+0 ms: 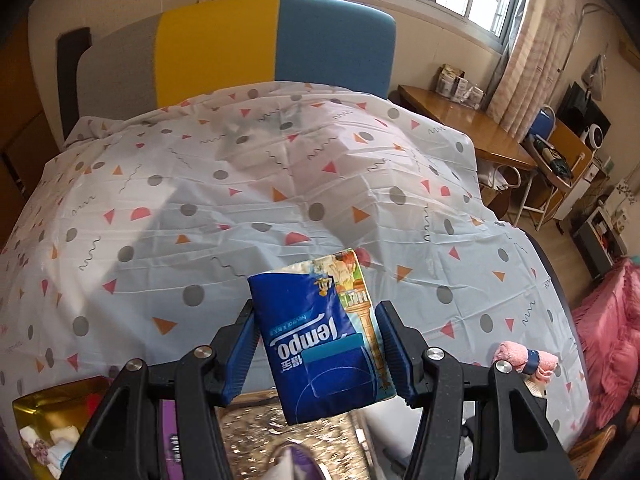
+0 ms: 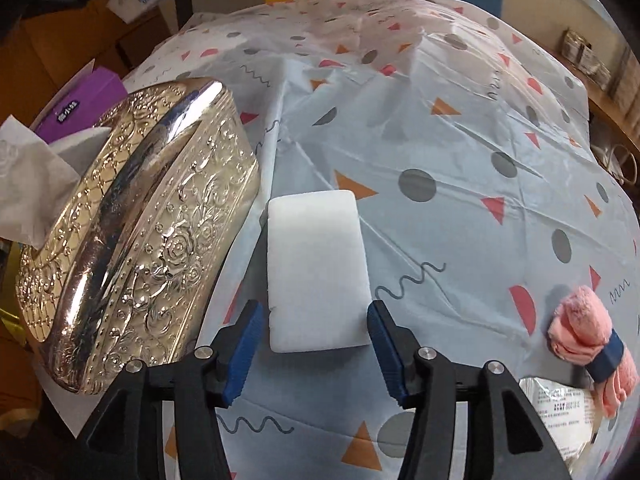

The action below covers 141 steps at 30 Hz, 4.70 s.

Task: Organize soft objects
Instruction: 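Lift the Tempo pack with the left tool while the right tool grasps the white sponge, then drop the Tempo pack into the gold tray with the left tool while right tool holds sponge, then lower the white sponge into the gold tray and open the right tool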

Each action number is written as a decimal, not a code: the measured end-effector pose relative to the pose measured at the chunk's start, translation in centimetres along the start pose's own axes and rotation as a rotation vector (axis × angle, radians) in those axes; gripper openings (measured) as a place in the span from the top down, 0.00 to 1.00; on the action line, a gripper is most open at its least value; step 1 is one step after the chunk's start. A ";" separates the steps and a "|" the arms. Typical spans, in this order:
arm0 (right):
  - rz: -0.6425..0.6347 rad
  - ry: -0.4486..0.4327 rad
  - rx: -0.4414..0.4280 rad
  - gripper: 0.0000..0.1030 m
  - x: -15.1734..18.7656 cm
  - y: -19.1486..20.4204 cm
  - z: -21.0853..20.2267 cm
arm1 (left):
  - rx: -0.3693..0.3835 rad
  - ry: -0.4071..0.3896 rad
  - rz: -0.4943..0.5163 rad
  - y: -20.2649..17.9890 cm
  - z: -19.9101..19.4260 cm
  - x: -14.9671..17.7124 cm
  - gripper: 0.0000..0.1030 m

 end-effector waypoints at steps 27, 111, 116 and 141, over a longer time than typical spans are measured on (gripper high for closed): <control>0.121 -0.011 0.158 0.45 -2.4 -5.4 1.9 | -0.157 0.029 -0.237 15.8 0.3 -1.5 0.43; -0.326 0.074 -0.263 0.43 -1.0 39.0 8.4 | -0.531 -0.158 -0.515 36.2 -15.9 31.1 0.14; -0.320 0.070 -0.286 0.38 -0.6 39.1 8.4 | -0.525 -0.151 -0.511 35.9 -15.6 31.2 0.14; -0.343 0.006 -0.245 0.86 -0.7 38.8 6.6 | -0.522 -0.171 -0.464 34.1 -16.1 30.6 0.13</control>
Point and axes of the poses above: each gripper's, at about its wrist camera, not at the fingertips, and z roughly the way its jaws point, y to its left, x to its underside, the point moved 6 cm from there along z, roughly the way its jaws point, and after that the axes turned 9 degrees about -x, right-handed, at the moved point
